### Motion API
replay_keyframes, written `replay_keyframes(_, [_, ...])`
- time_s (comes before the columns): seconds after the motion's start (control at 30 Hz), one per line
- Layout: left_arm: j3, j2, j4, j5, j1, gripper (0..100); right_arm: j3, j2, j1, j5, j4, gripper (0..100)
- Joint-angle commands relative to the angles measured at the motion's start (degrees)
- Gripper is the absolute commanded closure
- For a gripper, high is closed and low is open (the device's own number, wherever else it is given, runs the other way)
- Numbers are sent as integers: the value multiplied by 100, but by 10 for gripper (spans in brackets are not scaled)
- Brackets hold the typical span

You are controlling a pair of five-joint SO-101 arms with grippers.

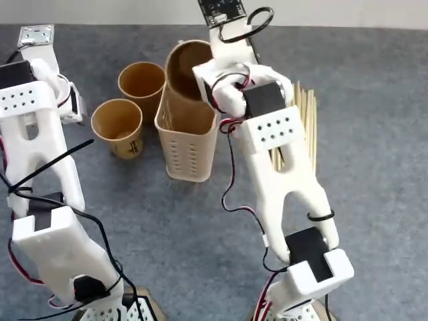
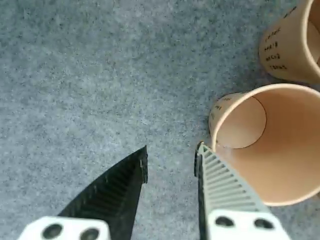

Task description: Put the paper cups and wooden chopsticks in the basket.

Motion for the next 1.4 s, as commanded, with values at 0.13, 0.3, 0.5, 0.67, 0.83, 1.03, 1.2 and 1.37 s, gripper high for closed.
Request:
replay_keyframes(0.13, [-567,-207,-26,-44,-48,815,-1991,-75,330,62,444,659])
replay_keyframes(0.3, [-1490,-215,-26,-26,4,815,-3433,-40,330,62,1253,659])
replay_keyframes(0.5, [-3116,-207,211,-44,136,815,-3512,-48,374,501,1807,659])
replay_keyframes(0.67, [-3284,-224,1020,-53,127,814,-3477,-4,945,255,3758,659])
replay_keyframes(0.83, [-1763,-286,1002,-62,321,814,-1947,119,1833,88,3415,659])
replay_keyframes(1.03, [-1033,-233,985,-316,558,814,-549,233,2044,114,2273,659])
replay_keyframes(1.2, [-1042,136,985,-334,541,814,84,365,2018,114,1499,659])
replay_keyframes(1.37, [-1042,593,826,-334,532,814,215,655,2018,114,1209,659])
